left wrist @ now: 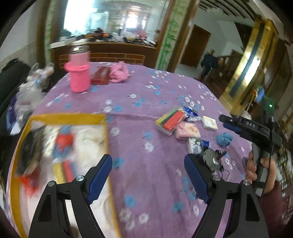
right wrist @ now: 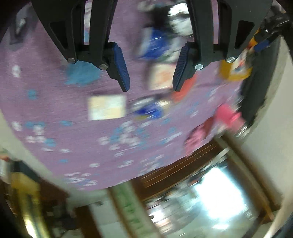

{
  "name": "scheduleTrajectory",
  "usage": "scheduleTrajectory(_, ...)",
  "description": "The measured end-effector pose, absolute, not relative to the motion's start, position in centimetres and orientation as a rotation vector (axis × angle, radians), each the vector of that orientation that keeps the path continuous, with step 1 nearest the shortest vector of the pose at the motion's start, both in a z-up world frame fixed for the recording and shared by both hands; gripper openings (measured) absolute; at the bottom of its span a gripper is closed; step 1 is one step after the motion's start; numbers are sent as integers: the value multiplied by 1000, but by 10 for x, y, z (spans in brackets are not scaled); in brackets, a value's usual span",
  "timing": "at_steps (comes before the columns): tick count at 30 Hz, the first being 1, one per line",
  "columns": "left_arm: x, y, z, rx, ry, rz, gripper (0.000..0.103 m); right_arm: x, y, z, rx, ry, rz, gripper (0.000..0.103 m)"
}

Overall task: Organize soft objects
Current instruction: 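Move the left gripper to the second striped sponge pack while the right gripper reaches the blue towel, then close the left gripper on the sponge pack while the right gripper grasps the blue towel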

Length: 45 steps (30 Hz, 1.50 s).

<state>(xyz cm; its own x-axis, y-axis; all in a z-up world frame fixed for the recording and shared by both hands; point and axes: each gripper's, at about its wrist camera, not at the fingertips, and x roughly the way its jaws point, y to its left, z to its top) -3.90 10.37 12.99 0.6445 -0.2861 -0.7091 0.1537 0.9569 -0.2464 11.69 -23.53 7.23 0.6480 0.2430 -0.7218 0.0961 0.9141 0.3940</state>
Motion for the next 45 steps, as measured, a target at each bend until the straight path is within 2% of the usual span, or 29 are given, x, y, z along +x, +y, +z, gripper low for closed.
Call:
scheduleTrajectory(8,73,34,106,-65,937,-351,81,120,-282,52,502,876,-43,47)
scheduleTrajectory(12,114,8,93,-22,932,-390,81,114,-288,49,496,907,-81,48)
scheduleTrajectory(23,179,-27,44,78,959,-425,81,102,-283,61,379,855,-229,48)
scheduleTrajectory(29,194,-38,25,90,986,-449,81,109,-290,45,392,942,-264,48)
scheduleTrajectory(30,195,-38,24,88,990,-450,79,109,-290,42,396,957,-268,48)
scheduleTrajectory(32,195,-40,20,92,991,-454,51,110,-290,38,398,983,-276,48)
scheduleTrajectory(40,186,-43,26,109,972,-448,38,109,-287,34,384,998,-268,48)
scheduleTrajectory(43,179,-42,30,111,964,-456,37,110,-287,31,380,1013,-266,56)
scheduleTrajectory(45,172,-40,36,103,953,-463,37,110,-285,31,372,1022,-263,58)
